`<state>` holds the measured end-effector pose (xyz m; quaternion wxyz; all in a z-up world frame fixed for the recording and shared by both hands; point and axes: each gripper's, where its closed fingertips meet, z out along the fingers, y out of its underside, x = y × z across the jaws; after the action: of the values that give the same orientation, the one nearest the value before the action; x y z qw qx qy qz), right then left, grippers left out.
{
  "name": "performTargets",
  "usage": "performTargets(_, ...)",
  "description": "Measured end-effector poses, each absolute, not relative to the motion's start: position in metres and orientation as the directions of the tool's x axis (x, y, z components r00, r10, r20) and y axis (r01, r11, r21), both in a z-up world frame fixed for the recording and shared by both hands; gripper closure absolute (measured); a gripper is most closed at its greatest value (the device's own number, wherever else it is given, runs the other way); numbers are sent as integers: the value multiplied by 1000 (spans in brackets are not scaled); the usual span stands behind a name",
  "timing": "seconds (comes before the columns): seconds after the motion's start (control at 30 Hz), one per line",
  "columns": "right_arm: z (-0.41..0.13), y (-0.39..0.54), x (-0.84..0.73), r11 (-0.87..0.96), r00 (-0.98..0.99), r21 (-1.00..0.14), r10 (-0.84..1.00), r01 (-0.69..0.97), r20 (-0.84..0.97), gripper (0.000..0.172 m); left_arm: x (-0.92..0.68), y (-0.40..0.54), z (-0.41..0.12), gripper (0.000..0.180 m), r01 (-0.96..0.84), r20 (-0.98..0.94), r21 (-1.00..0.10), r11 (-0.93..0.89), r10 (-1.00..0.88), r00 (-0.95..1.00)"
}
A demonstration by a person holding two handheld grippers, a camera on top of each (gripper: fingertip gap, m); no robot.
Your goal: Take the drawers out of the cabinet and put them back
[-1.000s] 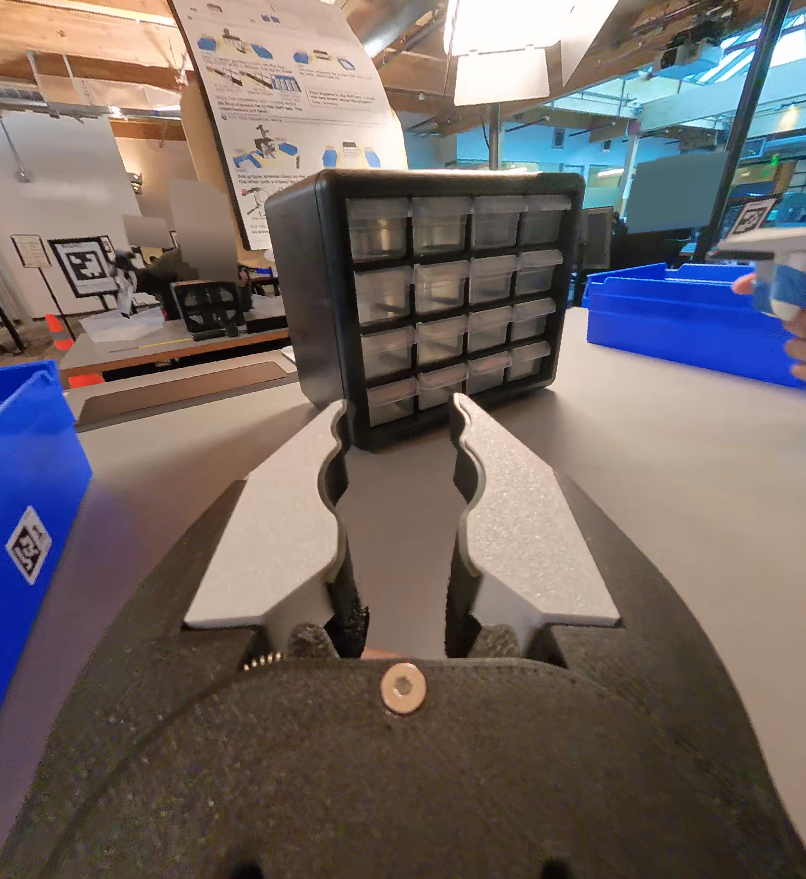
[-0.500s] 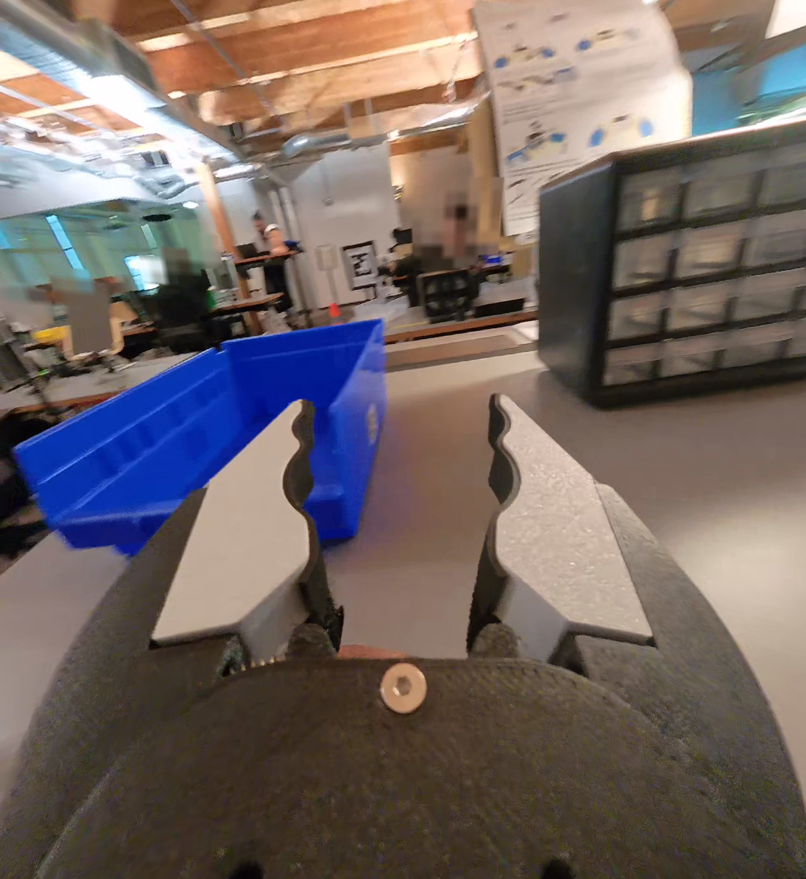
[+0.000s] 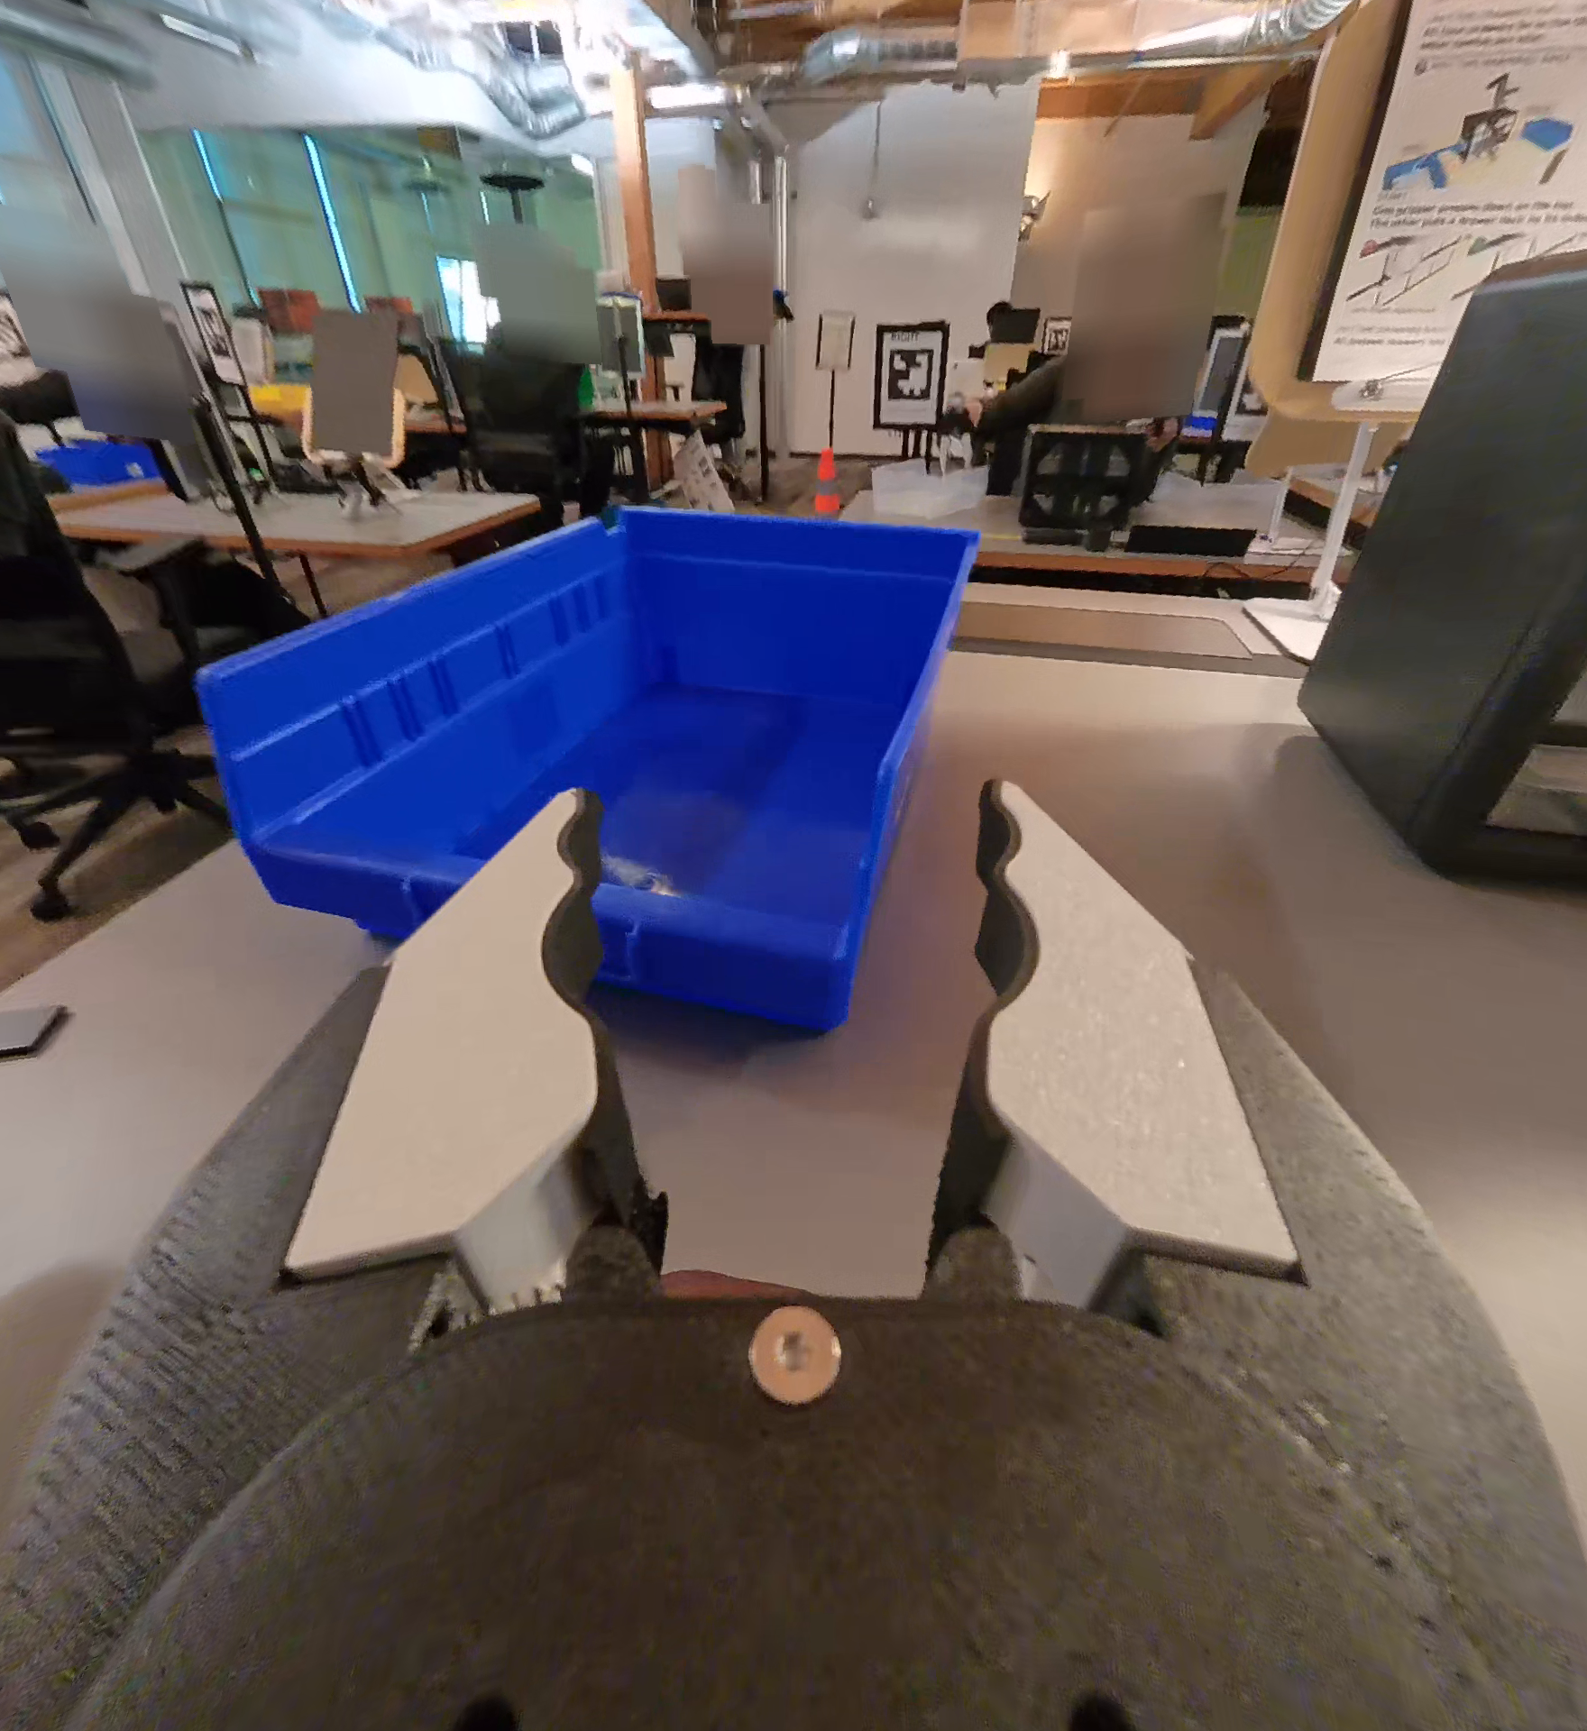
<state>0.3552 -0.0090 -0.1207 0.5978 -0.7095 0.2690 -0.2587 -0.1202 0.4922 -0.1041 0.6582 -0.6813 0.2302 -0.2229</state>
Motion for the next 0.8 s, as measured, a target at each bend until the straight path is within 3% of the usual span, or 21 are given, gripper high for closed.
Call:
performTargets(0.23,-128,-4,363,-178,719,-979,-694,-103,50,109,-83,510,-121,105,-118,-42,-991,-68,-672,740)
performTargets(0.5,-128,-4,365,-180,713,-978,-699,-104,52,139,-73,525,-126,139,-160,-66,-984,-73,-691,720)
performTargets(0.63,-129,-3,364,-189,717,-977,-695,-99,62,161,-65,520,-129,173,-184,-80,-981,-63,-729,680)
performTargets(0.8,-128,-3,363,-195,712,-977,-698,-89,75,164,-57,507,-130,179,-217,-114,-976,-32,-771,626)
